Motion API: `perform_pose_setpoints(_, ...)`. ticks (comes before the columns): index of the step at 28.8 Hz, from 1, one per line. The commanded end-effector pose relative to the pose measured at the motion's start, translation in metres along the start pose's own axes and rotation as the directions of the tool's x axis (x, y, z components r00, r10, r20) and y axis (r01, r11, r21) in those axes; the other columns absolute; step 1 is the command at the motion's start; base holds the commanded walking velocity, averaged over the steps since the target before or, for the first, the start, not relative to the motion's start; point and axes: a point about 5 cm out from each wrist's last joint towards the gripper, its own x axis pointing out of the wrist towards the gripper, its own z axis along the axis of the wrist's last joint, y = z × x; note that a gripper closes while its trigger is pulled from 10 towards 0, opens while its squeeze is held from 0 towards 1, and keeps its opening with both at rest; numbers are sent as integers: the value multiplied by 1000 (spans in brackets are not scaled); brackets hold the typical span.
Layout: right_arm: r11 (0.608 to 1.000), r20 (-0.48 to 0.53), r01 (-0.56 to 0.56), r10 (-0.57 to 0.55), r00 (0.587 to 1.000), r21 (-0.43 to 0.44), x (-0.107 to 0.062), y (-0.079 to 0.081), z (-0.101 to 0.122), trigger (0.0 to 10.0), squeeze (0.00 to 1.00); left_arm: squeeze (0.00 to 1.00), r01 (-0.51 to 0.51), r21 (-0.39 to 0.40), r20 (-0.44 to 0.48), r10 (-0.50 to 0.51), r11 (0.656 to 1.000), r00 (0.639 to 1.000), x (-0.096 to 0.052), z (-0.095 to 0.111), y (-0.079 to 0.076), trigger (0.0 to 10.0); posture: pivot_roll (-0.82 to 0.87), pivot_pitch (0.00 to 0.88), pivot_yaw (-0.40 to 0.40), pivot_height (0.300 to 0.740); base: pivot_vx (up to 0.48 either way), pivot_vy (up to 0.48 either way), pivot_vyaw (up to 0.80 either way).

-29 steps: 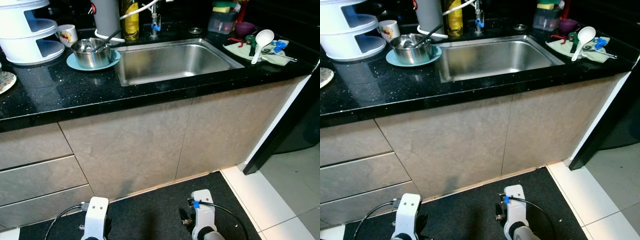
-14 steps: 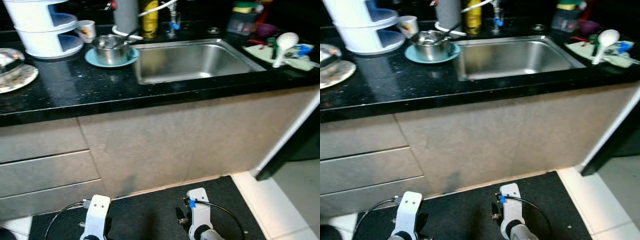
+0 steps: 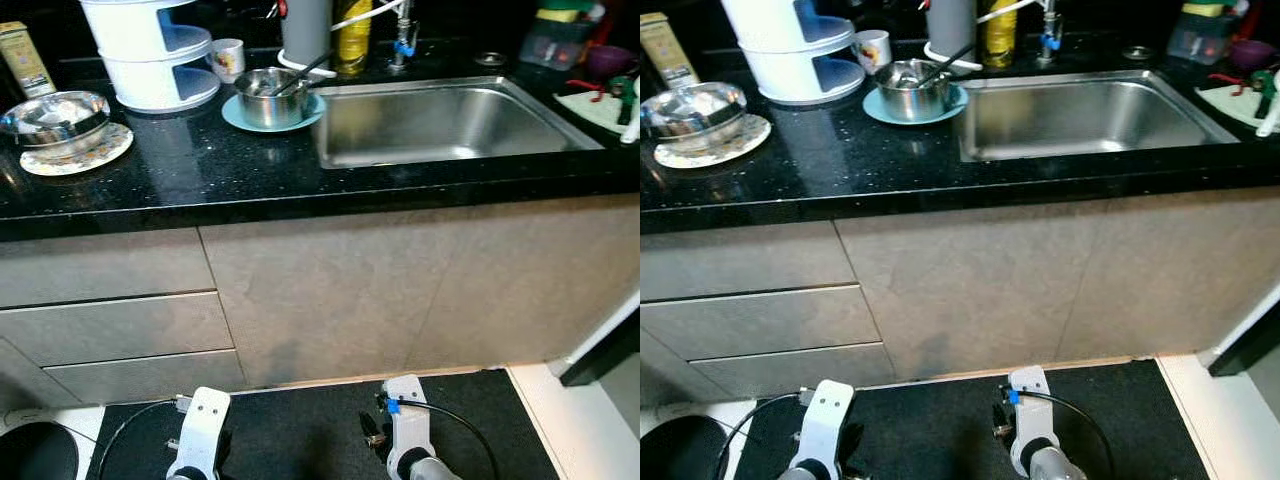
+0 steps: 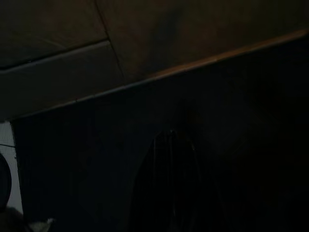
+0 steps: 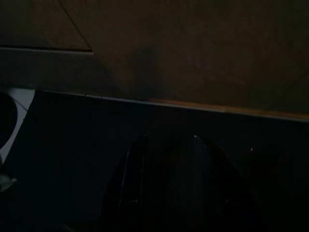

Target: Kitchen organization

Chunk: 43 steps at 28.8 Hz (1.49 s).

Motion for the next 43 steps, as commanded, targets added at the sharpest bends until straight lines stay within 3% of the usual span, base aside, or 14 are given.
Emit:
perform_pose_setpoints(1,1000,-19,-16,16,1000,3,-2,7,-7,10000,0,0,-13,22,-27,13,1000,1000,-5,-8,5,10000,30,226,0,740,0,0,800)
perform_pose_setpoints(8,1000,-8,0,0,1000,10,-2,5,-7,10000,0,0,0,35,-27,1,999,1000,-5,-7,5,10000,30,222,3,740,0,0,800)
perform_pose_setpoints(11,997,4,34,-34,999,76,-2,0,-5,10000,0,0,7,24,-31,-7,1000,999,-5,-5,4,10000,32,219,6,740,0,0,0)
perform_pose_setpoints(29,998,48,13,-16,999,63,0,1,5,10000,0,0,-13,35,1,13,999,1000,-4,7,11,10000,35,232,9,740,0,0,-195)
perform_pose_setpoints(30,990,187,-87,65,980,108,-4,5,32,10000,0,0,-80,66,94,74,995,993,-8,26,20,10000,38,233,9,740,0,0,0)
perform_pose_setpoints(32,972,351,-195,138,926,133,-13,3,72,10000,0,0,-175,51,212,161,983,964,-13,59,35,10000,38,233,9,740,0,0,0)
perform_pose_setpoints(34,964,422,-239,169,891,118,-19,1,94,10000,0,0,-212,42,274,193,976,942,-17,77,41,10000,38,241,8,740,0,0,0)
perform_pose_setpoints(35,953,522,-292,211,826,77,-28,0,132,10000,0,0,-220,7,371,202,975,907,-22,109,47,10000,38,241,8,740,0,0,0)
perform_pose_setpoints(36,953,522,-292,211,826,77,-28,0,132,10000,0,0,-220,7,371,202,975,907,-22,109,47,10000,38,241,8,740,0,0,0)
perform_pose_setpoints(38,940,622,-339,241,745,43,-38,1,172,10000,0,0,-236,1,489,205,972,848,-29,143,51,10000,37,245,9,740,0,0,0)
perform_pose_setpoints(41,937,659,-347,241,712,33,-42,1,187,10000,0,0,-254,15,535,207,967,820,-32,157,53,10000,37,245,9,740,0,0,0)
perform_pose_setpoints(43,967,708,-253,164,687,21,-41,-7,215,10000,0,0,-301,38,583,223,953,781,-32,187,60,10000,37,240,8,740,0,0,0)
